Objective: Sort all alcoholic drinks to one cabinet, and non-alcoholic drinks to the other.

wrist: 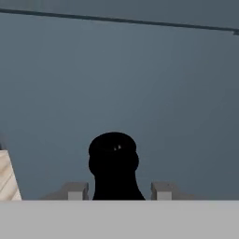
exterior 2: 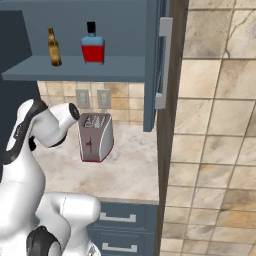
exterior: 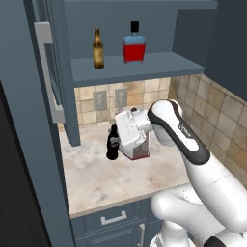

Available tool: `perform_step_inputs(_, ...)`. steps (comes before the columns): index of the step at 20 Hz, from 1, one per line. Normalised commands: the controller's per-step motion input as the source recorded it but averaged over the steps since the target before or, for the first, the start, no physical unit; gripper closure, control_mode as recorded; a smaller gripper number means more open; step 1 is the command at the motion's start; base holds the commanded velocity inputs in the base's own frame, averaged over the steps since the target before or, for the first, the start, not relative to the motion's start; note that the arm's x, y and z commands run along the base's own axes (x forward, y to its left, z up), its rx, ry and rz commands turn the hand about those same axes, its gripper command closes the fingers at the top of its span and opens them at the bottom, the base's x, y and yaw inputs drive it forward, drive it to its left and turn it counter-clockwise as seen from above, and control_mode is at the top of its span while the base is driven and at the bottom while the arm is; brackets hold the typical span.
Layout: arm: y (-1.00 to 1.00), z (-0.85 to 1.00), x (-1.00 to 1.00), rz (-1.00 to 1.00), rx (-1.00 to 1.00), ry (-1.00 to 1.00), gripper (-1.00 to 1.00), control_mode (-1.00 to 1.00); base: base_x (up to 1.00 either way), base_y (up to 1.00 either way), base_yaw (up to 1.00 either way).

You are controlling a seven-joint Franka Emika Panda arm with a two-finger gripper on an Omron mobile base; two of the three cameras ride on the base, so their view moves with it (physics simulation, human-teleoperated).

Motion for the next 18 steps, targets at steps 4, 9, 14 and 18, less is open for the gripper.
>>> perform_step_inputs(4,-0.17,0.53,-0.42,-0.01,0.0,0.0,1.0,-1.0,0.0,0.0,0.0)
perform_step_inputs(9,-0.14,0.52,-0.43,-0.01,0.0,0.0,1.0,-1.0,0.0,0.0,0.0)
perform_step_inputs(14,-0.11,0.43,-0.45,-0.02,0.0,0.0,1.0,-1.0,0.0,0.0,0.0)
perform_step_inputs(18,-0.07,0.26,-0.43,-0.01,0.0,0.0,1.0,-1.0,0.0,0.0,0.0)
